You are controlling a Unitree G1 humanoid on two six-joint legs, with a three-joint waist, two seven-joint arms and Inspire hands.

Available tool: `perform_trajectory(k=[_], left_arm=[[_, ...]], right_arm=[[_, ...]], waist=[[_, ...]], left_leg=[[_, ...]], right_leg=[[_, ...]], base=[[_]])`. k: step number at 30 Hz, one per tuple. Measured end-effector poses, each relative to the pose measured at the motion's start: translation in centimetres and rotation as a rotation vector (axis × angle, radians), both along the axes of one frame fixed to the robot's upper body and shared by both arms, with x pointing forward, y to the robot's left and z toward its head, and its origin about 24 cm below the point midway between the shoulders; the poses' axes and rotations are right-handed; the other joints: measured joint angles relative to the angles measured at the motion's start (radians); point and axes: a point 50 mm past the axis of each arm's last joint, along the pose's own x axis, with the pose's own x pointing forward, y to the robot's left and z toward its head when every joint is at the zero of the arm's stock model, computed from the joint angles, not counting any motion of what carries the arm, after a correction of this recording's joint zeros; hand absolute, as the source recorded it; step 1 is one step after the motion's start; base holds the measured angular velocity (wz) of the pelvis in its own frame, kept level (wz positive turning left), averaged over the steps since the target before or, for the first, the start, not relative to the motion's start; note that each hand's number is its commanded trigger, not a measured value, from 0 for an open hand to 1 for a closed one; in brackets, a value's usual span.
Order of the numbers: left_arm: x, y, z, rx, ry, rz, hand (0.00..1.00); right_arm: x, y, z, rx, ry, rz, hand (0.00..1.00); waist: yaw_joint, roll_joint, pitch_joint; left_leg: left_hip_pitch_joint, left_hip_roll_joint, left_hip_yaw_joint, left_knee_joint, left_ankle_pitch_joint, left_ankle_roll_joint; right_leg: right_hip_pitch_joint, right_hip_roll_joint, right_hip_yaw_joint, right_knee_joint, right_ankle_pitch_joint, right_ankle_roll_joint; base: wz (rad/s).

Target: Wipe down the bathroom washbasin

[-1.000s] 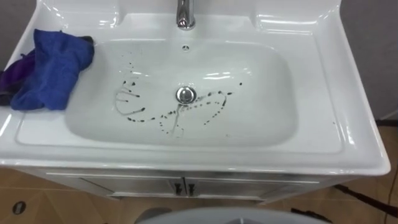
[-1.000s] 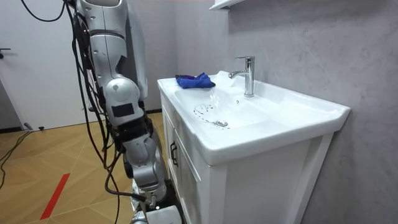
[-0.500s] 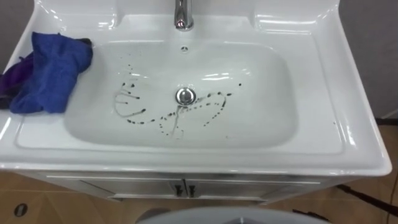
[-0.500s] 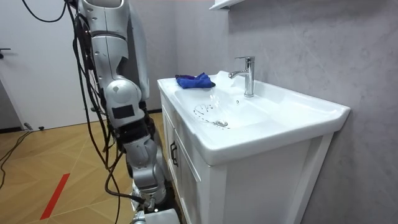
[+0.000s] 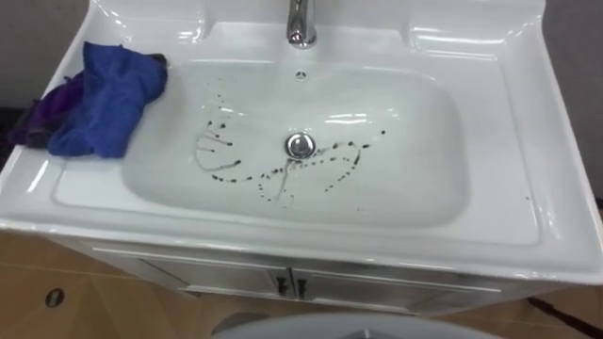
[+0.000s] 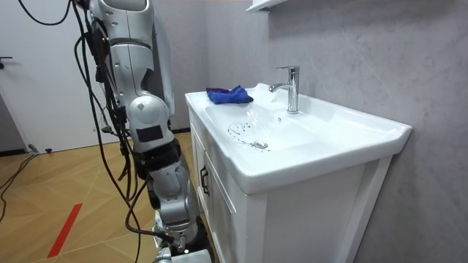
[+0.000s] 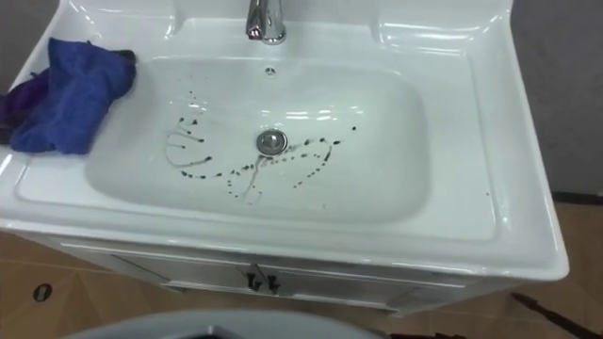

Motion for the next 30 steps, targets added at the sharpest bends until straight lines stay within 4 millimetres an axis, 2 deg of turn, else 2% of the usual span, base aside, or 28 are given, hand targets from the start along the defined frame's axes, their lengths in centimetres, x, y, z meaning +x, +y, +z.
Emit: perform_trajectory(k=[4, 6, 8, 13, 14, 18, 20, 25, 27, 28, 30], left_arm=[[-0.4, 3.0, 1.6, 0.181, -0.016, 0.181, 0.00], [-0.9, 4.8, 2.7, 0.278, -0.009, 0.280, 0.00], [-1.0, 5.9, 3.6, 0.355, -0.028, 0.368, 0.00], [-0.1, 8.3, 5.7, 0.540, -0.050, 0.441, 0.00], [0.7, 9.0, 6.5, 0.590, -0.081, 0.471, 0.00], [3.0, 11.6, 9.8, 0.785, -0.184, 0.566, 0.00], [3.8, 12.4, 11.2, 0.855, -0.219, 0.604, 0.00], [6.9, 13.8, 15.2, 1.014, -0.372, 0.668, 0.00], [8.6, 14.2, 17.4, 1.068, -0.472, 0.673, 0.00], [8.9, 14.3, 17.9, 1.080, -0.496, 0.672, 0.00], [10.1, 14.5, 20.2, 1.140, -0.588, 0.669, 0.00]], right_arm=[[-0.6, -1.7, 0.6, -0.053, 0.021, 0.003, 0.00], [-0.6, -2.5, 0.9, -0.085, 0.021, -0.003, 0.00], [-0.4, -2.9, 1.1, -0.108, 0.011, -0.006, 0.00], [0.4, -3.5, 1.4, -0.153, -0.001, 0.084, 0.00], [0.3, -3.6, 1.4, -0.156, 0.000, 0.086, 0.00], [-0.2, -3.7, 1.5, -0.181, 0.010, 0.110, 0.00], [-0.1, -3.7, 1.5, -0.189, 0.002, 0.127, 0.00], [0.2, -3.7, 1.6, -0.195, -0.010, 0.167, 0.00], [0.2, -3.7, 1.6, -0.193, -0.015, 0.180, 0.00], [0.1, -3.7, 1.6, -0.193, -0.016, 0.181, 0.00], [0.1, -3.6, 1.5, -0.187, -0.027, 0.190, 0.00]], waist=[[0.032, 0.014, -0.0024], [0.059, 0.025, -0.0050], [0.071, 0.031, -0.0034], [0.094, 0.048, -0.0023], [0.109, 0.056, -0.0073], [0.135, 0.057, -0.0063], [0.135, 0.063, -0.0099], [0.136, 0.066, -0.0111], [0.136, 0.068, -0.0118], [0.135, 0.069, -0.0118], [0.128, 0.068, -0.0116]], left_leg=[[0.000, -0.009, -0.017, 0.000, 0.002, 0.000], [0.000, -0.009, -0.017, 0.000, 0.002, 0.000], [0.000, -0.010, -0.020, 0.000, 0.002, 0.000], [-0.012, -0.022, -0.042, 0.014, 0.002, 0.000], [-0.012, -0.022, -0.043, 0.014, 0.002, 0.000], [-0.013, -0.018, -0.044, 0.015, 0.003, -0.002], [-0.020, -0.017, -0.044, 0.016, 0.005, -0.005], [-0.030, -0.015, -0.041, 0.024, 0.007, -0.007], [-0.028, -0.014, -0.040, 0.026, 0.007, -0.007], [-0.028, -0.014, -0.040, 0.026, 0.007, -0.007], [-0.023, -0.015, -0.039, 0.026, 0.007, -0.007]], right_leg=[[-0.002, -0.005, -0.009, 0.004, -0.004, 0.003], [-0.005, -0.006, -0.008, 0.008, -0.004, 0.004], [-0.005, -0.008, -0.012, 0.012, -0.005, 0.005], [-0.023, -0.026, -0.020, 0.056, -0.031, 0.005], [-0.024, -0.027, -0.022, 0.058, -0.035, 0.004], [-0.031, -0.025, -0.018, 0.068, -0.041, -0.002], [-0.041, -0.025, -0.015, 0.074, -0.043, -0.004], [-0.056, -0.022, 0.003, 0.084, -0.044, -0.008], [-0.056, -0.022, 0.007, 0.084, -0.044, -0.009], [-0.057, -0.022, 0.009, 0.083, -0.044, -0.009], [-0.057, -0.022, 0.019, 0.084, -0.044, -0.009]], base=[[0.11], [0.00], [0.03], [0.10], [0.00], [-0.01], [-0.03], [-0.06], [-0.07], [-0.07], [-0.09]])
